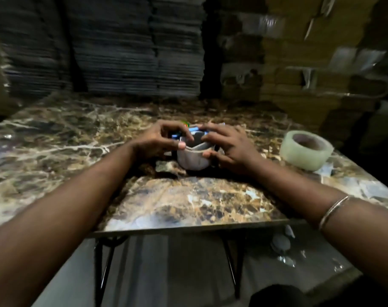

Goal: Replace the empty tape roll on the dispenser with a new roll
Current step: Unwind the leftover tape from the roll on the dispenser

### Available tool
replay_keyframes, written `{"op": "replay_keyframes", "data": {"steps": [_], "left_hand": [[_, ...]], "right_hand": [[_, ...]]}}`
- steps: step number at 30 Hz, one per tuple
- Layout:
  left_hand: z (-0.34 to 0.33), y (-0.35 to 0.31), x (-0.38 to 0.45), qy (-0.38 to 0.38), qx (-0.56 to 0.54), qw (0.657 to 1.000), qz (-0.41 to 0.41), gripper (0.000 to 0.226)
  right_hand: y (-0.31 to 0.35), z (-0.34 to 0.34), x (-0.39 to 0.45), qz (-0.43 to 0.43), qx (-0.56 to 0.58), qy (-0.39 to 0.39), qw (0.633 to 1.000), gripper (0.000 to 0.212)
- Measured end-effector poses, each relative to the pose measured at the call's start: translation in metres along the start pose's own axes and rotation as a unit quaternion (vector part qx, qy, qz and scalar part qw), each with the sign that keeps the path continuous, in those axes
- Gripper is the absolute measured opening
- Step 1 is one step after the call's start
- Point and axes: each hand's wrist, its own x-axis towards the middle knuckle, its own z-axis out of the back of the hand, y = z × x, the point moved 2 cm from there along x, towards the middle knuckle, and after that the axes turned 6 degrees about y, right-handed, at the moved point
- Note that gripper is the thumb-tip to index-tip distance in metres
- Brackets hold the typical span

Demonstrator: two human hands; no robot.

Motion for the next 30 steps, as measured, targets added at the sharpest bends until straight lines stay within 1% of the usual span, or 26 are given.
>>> {"op": "replay_keyframes", "data": {"steps": [3, 5, 7, 9, 11, 12, 14, 17, 19, 22, 25, 28, 30], "left_hand": [[0.003, 0.002, 0.000, 0.006, -0.020, 1.000, 0.002, 0.039], [0.003, 0.003, 0.000, 0.001, -0.008, 1.000, 0.000, 0.037], [0.005, 0.006, 0.000, -0.027, -0.014, 1.000, -0.005, 0.032], [0.013, 0.010, 0.000, -0.063, -0.050, 0.997, -0.013, 0.020], [0.019, 0.016, 0.002, -0.089, -0.101, 0.991, -0.010, 0.007], [0.022, 0.021, 0.003, -0.112, -0.116, 0.987, 0.000, 0.005], [0.028, 0.026, 0.009, -0.161, -0.123, 0.979, 0.014, 0.011], [0.034, 0.030, 0.014, -0.215, -0.111, 0.970, 0.022, 0.017], [0.036, 0.028, 0.015, -0.242, -0.104, 0.964, 0.033, 0.026], [0.036, 0.032, 0.016, -0.251, -0.105, 0.961, 0.053, 0.032], [0.038, 0.035, 0.017, -0.281, -0.109, 0.953, 0.042, 0.032], [0.041, 0.040, 0.019, -0.296, -0.125, 0.946, 0.039, 0.032], [0.042, 0.041, 0.018, -0.302, -0.125, 0.944, 0.049, 0.028]], "right_hand": [[-0.004, -0.003, 0.001, -0.005, 0.019, -0.016, 1.000, 0.056], [-0.007, -0.005, 0.006, 0.002, 0.020, -0.027, 0.999, 0.055], [-0.007, -0.006, 0.015, -0.006, 0.011, -0.031, 0.999, 0.052], [-0.007, -0.005, 0.033, -0.040, 0.024, -0.021, 0.999, 0.053], [-0.010, -0.005, 0.052, -0.064, 0.080, -0.003, 0.995, 0.053], [-0.013, -0.006, 0.061, -0.063, 0.125, 0.001, 0.990, 0.050], [-0.020, -0.013, 0.076, -0.083, 0.217, 0.015, 0.973, 0.041], [-0.023, -0.024, 0.091, -0.133, 0.312, 0.035, 0.940, 0.033], [-0.026, -0.031, 0.099, -0.175, 0.360, 0.056, 0.915, 0.031], [-0.029, -0.038, 0.103, -0.203, 0.379, 0.078, 0.899, 0.037], [-0.028, -0.038, 0.100, -0.204, 0.378, 0.055, 0.901, 0.040], [-0.027, -0.035, 0.090, -0.188, 0.410, 0.056, 0.891, 0.048], [-0.027, -0.034, 0.085, -0.171, 0.425, 0.068, 0.886, 0.039]]}}
